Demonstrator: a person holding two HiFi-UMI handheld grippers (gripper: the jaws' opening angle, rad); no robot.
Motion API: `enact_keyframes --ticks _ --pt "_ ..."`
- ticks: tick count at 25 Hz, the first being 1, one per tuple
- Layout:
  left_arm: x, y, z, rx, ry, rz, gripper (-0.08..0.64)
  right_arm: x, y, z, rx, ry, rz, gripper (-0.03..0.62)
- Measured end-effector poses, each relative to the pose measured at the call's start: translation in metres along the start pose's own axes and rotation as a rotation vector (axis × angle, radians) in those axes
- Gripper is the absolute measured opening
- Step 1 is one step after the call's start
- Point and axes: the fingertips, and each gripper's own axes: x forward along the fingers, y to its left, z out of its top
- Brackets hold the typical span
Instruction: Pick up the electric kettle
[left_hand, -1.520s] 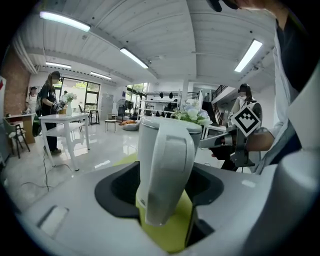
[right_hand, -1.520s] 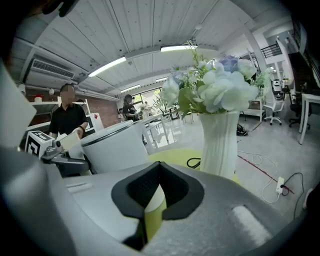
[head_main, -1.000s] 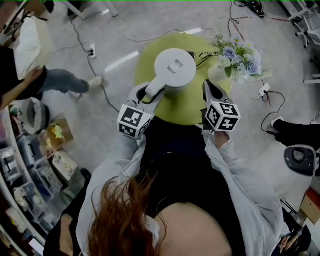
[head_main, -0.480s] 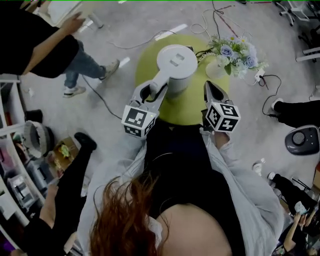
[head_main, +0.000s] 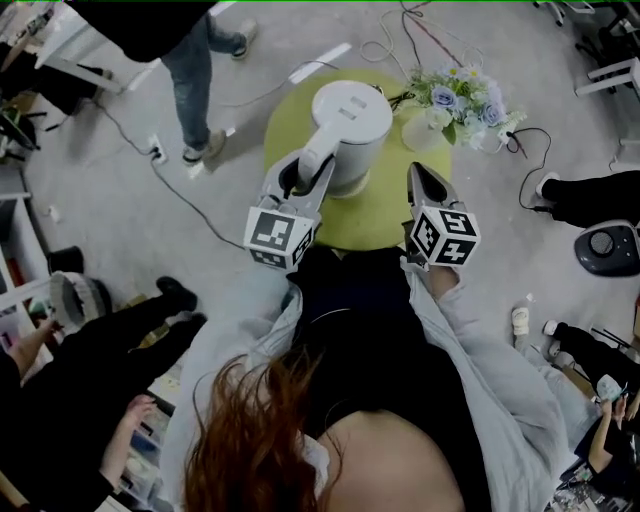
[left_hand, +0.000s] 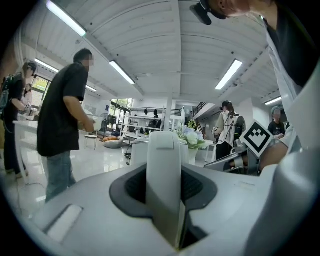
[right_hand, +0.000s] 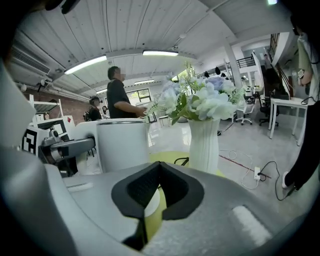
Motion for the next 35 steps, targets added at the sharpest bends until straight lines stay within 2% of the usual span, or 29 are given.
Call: enact_keyframes --ticks 6,9,13,20,28,35 --pt "0.005 0.023 0.023 -0.005 -0.051 0.046 0.135 -0.002 -0.004 0.002 0.006 -0.002 -0.015 0.002" --pt "0.001 0.033 0.042 0.02 -0.074 0.06 0.135 -0.003 -0.005 0.004 0.011 -0.009 -0.026 0.002" --pt "-0.003 0.044 0.056 0.056 -0.097 0.063 0.135 -0.006 -0.003 0.007 0.024 -0.031 -0.042 0.002" --pt "-0.021 0.069 0.072 0.051 -0.117 0.062 0.135 -0.013 0.016 0.006 0.048 -0.068 -0.078 0.002" --pt "-0.061 0.102 0.068 0.039 -0.104 0.099 0.135 -0.021 0.041 -0.003 0.066 -0.089 -0.117 0.002" --pt "-0.105 0.131 0.057 0.037 -0.083 0.16 0.135 -0.019 0.073 -0.012 0.07 -0.098 -0.105 0.002"
